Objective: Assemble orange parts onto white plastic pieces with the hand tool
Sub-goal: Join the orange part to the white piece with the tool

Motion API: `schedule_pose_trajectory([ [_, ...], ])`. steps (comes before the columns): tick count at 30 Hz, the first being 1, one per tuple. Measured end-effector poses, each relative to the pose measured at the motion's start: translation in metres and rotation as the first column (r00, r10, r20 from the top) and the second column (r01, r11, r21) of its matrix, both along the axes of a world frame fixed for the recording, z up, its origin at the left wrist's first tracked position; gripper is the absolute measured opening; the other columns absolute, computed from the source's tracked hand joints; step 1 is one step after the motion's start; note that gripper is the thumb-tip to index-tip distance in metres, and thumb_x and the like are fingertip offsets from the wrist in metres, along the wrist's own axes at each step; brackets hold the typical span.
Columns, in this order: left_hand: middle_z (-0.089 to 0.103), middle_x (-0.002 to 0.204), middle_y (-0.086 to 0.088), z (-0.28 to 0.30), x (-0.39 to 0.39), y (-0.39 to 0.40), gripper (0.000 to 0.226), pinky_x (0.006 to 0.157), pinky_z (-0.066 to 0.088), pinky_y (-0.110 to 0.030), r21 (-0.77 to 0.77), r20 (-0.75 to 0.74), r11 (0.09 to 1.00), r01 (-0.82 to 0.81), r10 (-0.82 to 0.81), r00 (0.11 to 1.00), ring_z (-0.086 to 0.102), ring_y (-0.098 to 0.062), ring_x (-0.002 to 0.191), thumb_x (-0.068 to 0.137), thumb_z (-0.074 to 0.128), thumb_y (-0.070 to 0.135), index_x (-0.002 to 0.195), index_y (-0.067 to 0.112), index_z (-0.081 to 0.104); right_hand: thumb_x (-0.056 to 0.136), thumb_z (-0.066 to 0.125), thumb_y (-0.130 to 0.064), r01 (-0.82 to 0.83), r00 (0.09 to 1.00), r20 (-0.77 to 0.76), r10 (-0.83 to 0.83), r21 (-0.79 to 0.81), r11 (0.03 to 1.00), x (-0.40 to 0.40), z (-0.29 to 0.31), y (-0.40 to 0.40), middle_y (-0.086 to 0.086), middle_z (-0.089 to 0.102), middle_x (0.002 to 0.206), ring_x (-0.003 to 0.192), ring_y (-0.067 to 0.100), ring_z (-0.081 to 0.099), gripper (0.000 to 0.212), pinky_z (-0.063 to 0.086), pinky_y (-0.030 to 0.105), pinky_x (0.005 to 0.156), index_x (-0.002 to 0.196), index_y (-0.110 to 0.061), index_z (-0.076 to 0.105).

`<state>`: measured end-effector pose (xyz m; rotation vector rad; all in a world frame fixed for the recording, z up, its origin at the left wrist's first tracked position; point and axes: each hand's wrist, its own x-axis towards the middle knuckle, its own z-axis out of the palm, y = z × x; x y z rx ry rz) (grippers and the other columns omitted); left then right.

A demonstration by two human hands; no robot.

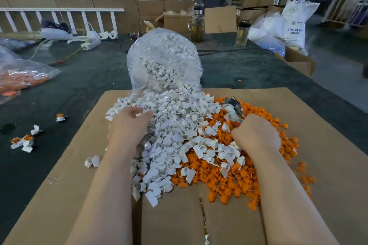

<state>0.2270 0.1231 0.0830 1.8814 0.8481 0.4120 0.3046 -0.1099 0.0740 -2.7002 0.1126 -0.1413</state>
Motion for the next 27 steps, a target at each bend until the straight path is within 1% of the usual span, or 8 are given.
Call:
schedule_pose_trajectory([
  [2, 0.057, 0.131, -0.009, -0.005, 0.002, -0.004, 0.039, 0.101, 0.046, -0.057, 0.177, -0.120, 0.982, 0.069, -0.048, 0.992, 0.058, -0.040, 0.115, 0.089, 0.064, 0.040, 0.126, 0.029, 0.060, 0.087, 0.059, -0.022, -0.006, 1.000, 0.009, 0.006, -0.010, 1.000, 0.003, -0.003, 0.000, -0.001, 0.037, 0.065, 0.056, 0.013, 0.033, 0.017, 0.033, 0.031, 0.058, 0.082, -0.014, 0.044],
  [4, 0.057, 0.130, -0.006, -0.008, 0.004, -0.005, 0.033, 0.101, 0.046, -0.048, 0.289, -0.109, 0.954, 0.081, -0.052, 0.993, 0.059, -0.031, 0.109, 0.092, 0.062, 0.033, 0.124, 0.028, 0.064, 0.088, 0.059, -0.023, -0.013, 1.000, 0.017, 0.013, -0.024, 1.000, 0.004, -0.005, -0.001, -0.002, 0.037, 0.065, 0.056, 0.013, 0.034, 0.017, 0.032, 0.031, 0.056, 0.084, -0.015, 0.044],
  [7, 0.064, 0.107, -0.002, -0.007, 0.003, -0.009, 0.025, 0.076, 0.045, -0.029, 0.357, -0.040, 0.931, 0.080, -0.070, 0.997, 0.058, -0.014, 0.077, 0.094, 0.064, 0.022, 0.117, 0.019, 0.070, 0.086, 0.060, -0.024, -0.004, 0.999, 0.050, 0.007, -0.048, 0.999, 0.005, -0.006, -0.001, -0.003, 0.038, 0.065, 0.053, 0.012, 0.032, 0.017, 0.024, 0.027, 0.048, 0.084, -0.017, 0.044],
  [11, 0.061, 0.082, 0.011, -0.006, 0.002, -0.010, 0.024, 0.072, 0.041, -0.026, 0.312, 0.102, 0.950, 0.029, -0.063, 0.993, 0.058, -0.015, 0.078, 0.091, 0.069, 0.028, 0.112, 0.016, 0.073, 0.087, 0.060, -0.025, -0.001, 0.999, 0.054, 0.006, -0.088, 0.996, 0.005, -0.004, -0.001, -0.003, 0.043, 0.067, 0.054, 0.013, 0.038, 0.017, 0.025, 0.026, 0.045, 0.082, -0.018, 0.045],
  [13, 0.059, 0.076, 0.024, -0.004, 0.001, -0.014, 0.028, 0.064, 0.040, -0.020, 0.249, 0.181, 0.968, 0.031, -0.078, 0.980, 0.057, -0.001, 0.073, 0.089, 0.071, 0.035, 0.113, 0.020, 0.072, 0.089, 0.060, -0.030, -0.005, 0.999, 0.047, 0.009, -0.083, 0.997, 0.006, -0.002, -0.001, -0.002, 0.050, 0.071, 0.057, 0.013, 0.047, 0.024, 0.030, 0.024, 0.044, 0.075, -0.021, 0.043],
  [19, 0.066, 0.074, 0.019, 0.001, 0.004, -0.023, 0.005, 0.057, 0.037, -0.016, 0.225, 0.245, 0.968, 0.109, -0.164, 0.955, 0.058, 0.010, 0.066, 0.087, 0.073, 0.038, 0.090, 0.037, 0.070, 0.090, 0.060, -0.039, -0.171, 0.982, 0.106, 0.156, 0.150, 0.974, 0.008, 0.002, 0.000, -0.002, 0.060, 0.072, 0.063, 0.015, 0.057, 0.023, 0.037, 0.026, 0.049, 0.080, -0.019, 0.059],
  [23, 0.064, 0.068, 0.031, 0.002, 0.005, -0.028, 0.018, 0.050, 0.038, -0.008, 0.231, 0.277, 0.961, 0.152, -0.215, 0.936, 0.057, 0.012, 0.061, 0.088, 0.072, 0.028, 0.077, 0.040, 0.067, 0.089, 0.065, -0.035, -0.279, 0.959, 0.135, 0.248, 0.322, 0.904, 0.006, 0.004, 0.004, 0.000, 0.061, 0.068, 0.062, 0.015, 0.057, 0.022, 0.040, 0.028, 0.052, 0.075, -0.020, 0.059],
  [27, 0.067, 0.070, 0.025, 0.003, 0.006, -0.036, 0.017, 0.055, 0.042, -0.004, 0.240, 0.310, 0.947, 0.216, -0.285, 0.907, 0.060, 0.007, 0.066, 0.087, 0.074, 0.023, 0.078, 0.038, 0.071, 0.087, 0.068, -0.035, -0.371, 0.928, 0.178, 0.326, 0.430, 0.823, 0.002, 0.007, 0.010, -0.003, 0.064, 0.078, 0.073, 0.014, 0.061, 0.016, 0.049, 0.032, 0.062, 0.086, -0.020, 0.065],
])
